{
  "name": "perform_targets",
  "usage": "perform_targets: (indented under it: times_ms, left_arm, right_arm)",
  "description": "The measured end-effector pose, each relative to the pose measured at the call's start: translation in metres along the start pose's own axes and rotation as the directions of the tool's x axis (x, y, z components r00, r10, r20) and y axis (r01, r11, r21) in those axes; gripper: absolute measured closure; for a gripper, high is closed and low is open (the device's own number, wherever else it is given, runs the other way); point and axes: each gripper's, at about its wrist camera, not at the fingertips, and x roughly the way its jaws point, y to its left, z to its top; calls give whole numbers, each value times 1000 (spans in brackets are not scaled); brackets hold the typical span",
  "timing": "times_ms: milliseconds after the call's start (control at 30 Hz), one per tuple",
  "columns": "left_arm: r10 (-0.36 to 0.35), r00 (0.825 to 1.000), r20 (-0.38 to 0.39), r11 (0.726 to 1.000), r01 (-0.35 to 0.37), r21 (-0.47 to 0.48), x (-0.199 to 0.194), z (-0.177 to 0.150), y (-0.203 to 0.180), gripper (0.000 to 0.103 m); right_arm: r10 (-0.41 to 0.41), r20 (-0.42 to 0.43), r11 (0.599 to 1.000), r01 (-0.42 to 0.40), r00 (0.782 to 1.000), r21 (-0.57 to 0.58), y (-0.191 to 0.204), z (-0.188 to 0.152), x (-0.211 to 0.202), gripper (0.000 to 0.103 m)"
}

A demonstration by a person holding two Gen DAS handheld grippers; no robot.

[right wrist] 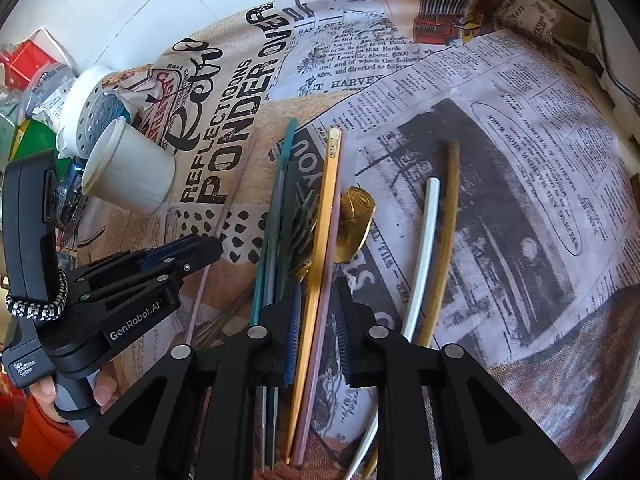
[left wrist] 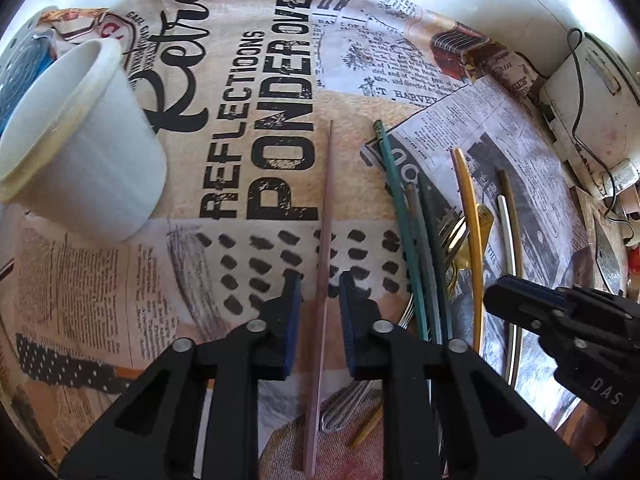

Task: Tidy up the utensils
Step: 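Close the left tool on a mauve chopstick while the right tool closes on a gold chopstick, then lift both held chopsticks upright and carry them over the white cup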

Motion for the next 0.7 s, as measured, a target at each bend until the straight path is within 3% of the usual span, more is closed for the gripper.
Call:
perform_targets:
  times_ms: [400,700]
  left_arm:
    - [-26,1000,-15,999,27,33,10,16,-8,99]
    - [-38,999,-26,998,39,54,10,19,-11,99]
  right_arm:
    - [-32,-23,999,32,999,-5,4,17,19,94]
    - [-20,-18,1000,20,1000,20,-4,16,16,97]
